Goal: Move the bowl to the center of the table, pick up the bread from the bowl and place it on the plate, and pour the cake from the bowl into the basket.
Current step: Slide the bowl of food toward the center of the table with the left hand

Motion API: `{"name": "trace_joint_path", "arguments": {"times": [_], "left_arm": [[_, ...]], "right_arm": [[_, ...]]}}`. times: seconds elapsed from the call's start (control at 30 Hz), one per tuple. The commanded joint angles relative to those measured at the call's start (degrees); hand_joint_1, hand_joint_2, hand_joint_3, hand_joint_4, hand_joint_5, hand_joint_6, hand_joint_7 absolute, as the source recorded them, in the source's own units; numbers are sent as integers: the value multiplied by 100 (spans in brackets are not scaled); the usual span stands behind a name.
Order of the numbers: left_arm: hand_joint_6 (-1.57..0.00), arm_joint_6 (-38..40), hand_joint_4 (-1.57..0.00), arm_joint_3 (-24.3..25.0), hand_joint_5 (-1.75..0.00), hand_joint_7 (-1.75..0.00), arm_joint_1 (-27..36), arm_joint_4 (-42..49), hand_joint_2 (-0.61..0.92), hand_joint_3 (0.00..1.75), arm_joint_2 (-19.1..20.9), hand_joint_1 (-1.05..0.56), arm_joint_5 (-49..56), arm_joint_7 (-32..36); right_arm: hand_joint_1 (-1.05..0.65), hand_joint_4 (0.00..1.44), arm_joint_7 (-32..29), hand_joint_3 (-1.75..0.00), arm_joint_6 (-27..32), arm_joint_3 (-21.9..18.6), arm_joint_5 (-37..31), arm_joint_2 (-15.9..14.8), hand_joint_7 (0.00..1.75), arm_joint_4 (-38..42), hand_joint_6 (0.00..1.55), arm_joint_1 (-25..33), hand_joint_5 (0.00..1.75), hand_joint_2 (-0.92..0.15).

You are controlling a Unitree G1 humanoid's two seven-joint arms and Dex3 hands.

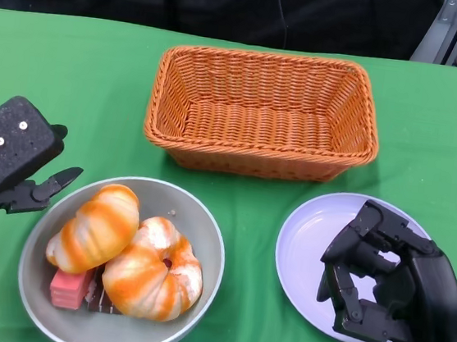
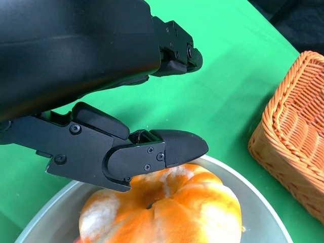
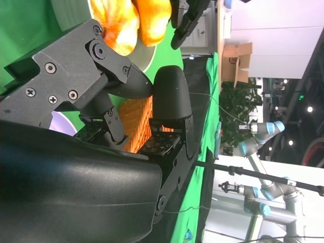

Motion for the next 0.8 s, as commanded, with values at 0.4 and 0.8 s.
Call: {"name": "trace_joint_path", "arguments": {"times": [0.4,0.8], "left_arm": [[-13,413,-16,-265,-1,-1,36,-229,92,67,283,-69,216,-410],[-11,716,-15,-277,-1,-1,209,-636,92,66,212,-68,144,-525]], "right_arm": [[-16,77,73,-115,-12,-72,153,-51,147,15,69,-16,173,-52],[-17,77,72,-115,8,-69,108,-67,146,-14,69,16,174,-52]]}}
